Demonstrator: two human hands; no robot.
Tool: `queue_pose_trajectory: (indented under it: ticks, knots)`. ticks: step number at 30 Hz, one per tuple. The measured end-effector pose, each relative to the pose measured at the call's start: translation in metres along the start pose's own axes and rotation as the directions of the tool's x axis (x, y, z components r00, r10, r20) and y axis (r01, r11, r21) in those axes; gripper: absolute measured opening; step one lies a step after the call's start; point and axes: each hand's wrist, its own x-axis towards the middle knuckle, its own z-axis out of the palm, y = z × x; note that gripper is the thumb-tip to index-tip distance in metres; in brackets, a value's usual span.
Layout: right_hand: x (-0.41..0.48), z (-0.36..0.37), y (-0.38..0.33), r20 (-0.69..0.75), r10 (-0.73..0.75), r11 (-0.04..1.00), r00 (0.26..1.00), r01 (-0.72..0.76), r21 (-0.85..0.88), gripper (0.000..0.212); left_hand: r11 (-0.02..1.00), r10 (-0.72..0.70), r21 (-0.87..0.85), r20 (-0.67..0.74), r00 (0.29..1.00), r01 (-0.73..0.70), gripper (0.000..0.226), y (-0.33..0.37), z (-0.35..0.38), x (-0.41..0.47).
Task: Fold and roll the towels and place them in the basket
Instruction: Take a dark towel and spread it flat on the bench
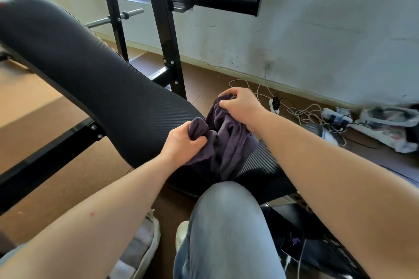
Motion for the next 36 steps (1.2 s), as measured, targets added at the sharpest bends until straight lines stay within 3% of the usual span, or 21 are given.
queue_pose_trajectory:
  ticks: [6, 10, 14, 19, 22, 26, 32, 36]
  knots:
    - [-0.033, -0.046, -0.036, -0.037, 0.010, 0.965, 0.999, 0.000, 0.264, 0.021, 0.986, 0.156, -0.052, 0.002, 0.988, -0.156, 0.039, 0.056, -0.008, -0.010]
    - [-0.058, -0.095, -0.048, -0.037, 0.030, 0.905, 0.999, -0.011, 0.425, 0.026, 0.975, 0.208, -0.084, -0.008, 0.978, -0.208, 0.034, 0.102, -0.005, -0.015]
    - [-0.088, -0.140, -0.043, -0.138, 0.073, 0.887, 0.988, -0.001, 0.461, 0.035, 0.962, 0.236, -0.138, -0.020, 0.971, -0.237, 0.022, 0.140, 0.009, -0.017]
    - [-0.117, -0.191, -0.015, -0.242, 0.199, 0.932, 0.950, -0.107, 0.348, 0.039, 0.962, 0.212, -0.179, 0.018, 0.977, -0.206, 0.020, 0.169, 0.040, -0.030]
    - [-0.122, -0.213, 0.014, -0.348, 0.251, 0.967, 0.903, -0.218, 0.132, 0.035, 0.965, 0.158, -0.220, 0.054, 0.986, -0.142, 0.017, 0.177, 0.055, -0.037]
    - [-0.131, -0.217, 0.039, -0.339, 0.268, 0.934, 0.902, -0.329, -0.138, 0.020, 0.962, 0.107, -0.258, 0.053, 0.993, -0.090, 0.022, 0.181, 0.062, -0.041]
    - [-0.124, -0.197, 0.032, -0.295, 0.143, 0.957, 0.945, -0.208, -0.201, 0.017, 0.939, 0.056, -0.341, 0.052, 0.997, -0.035, 0.041, 0.177, 0.051, -0.037]
    - [-0.113, -0.167, 0.017, -0.189, 0.017, 0.977, 0.982, -0.056, -0.205, 0.022, 0.901, 0.029, -0.433, 0.022, 0.999, -0.016, 0.023, 0.173, 0.039, -0.035]
